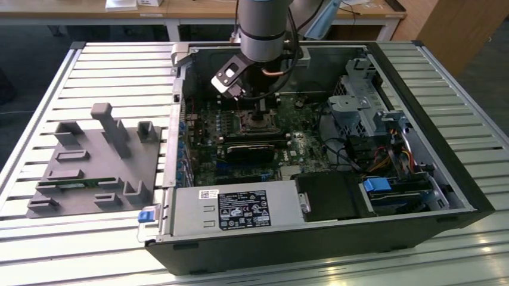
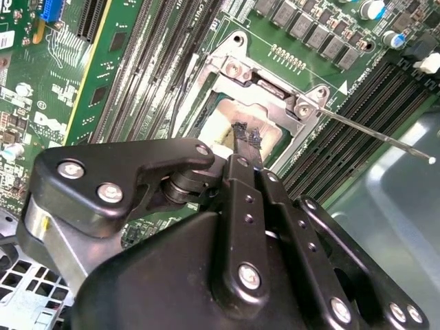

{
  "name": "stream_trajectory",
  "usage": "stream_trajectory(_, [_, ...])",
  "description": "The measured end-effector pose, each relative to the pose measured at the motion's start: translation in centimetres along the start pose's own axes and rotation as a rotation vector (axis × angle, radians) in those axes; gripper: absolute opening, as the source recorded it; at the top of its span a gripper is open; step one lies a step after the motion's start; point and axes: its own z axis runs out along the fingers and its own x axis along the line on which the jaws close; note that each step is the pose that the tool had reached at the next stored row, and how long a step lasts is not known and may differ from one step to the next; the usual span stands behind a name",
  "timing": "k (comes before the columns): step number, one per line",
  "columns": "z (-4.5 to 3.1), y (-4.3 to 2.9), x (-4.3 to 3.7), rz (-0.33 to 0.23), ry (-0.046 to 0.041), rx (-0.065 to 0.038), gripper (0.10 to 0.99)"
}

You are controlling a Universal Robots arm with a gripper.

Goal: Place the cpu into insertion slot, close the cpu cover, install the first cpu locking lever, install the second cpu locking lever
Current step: 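Install the first cpu locking lever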

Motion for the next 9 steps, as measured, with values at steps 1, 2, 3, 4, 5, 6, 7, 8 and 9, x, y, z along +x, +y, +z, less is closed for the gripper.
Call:
stream_trajectory(1, [0.0, 0.01, 0.0, 0.0, 0.0, 0.0, 0.106])
stream_trajectory(2, [0.0, 0.02, 0.0, 0.0, 0.0, 0.0, 0.106])
stream_trajectory(3, [0.0, 0.02, 0.0, 0.0, 0.0, 0.0, 0.106])
stream_trajectory(4, [0.0, 0.02, 0.0, 0.0, 0.0, 0.0, 0.106])
stream_trajectory(5, [-0.03, 0.03, 0.01, 0.0, 0.0, 0.0, 0.106])
stream_trajectory(6, [-0.04, 0.03, 0.0, 0.0, 0.0, 0.0, 0.106])
stream_trajectory(7, [-0.05, 0.03, 0.0, 0.0, 0.0, 0.0, 0.106])
stream_trajectory(8, [-0.08, 0.03, 0.0, 0.0, -0.0001, 0.0, 0.106])
stream_trajectory(9, [-0.11, 0.03, 0.0, 0.0, -0.0002, 0.0, 0.106])
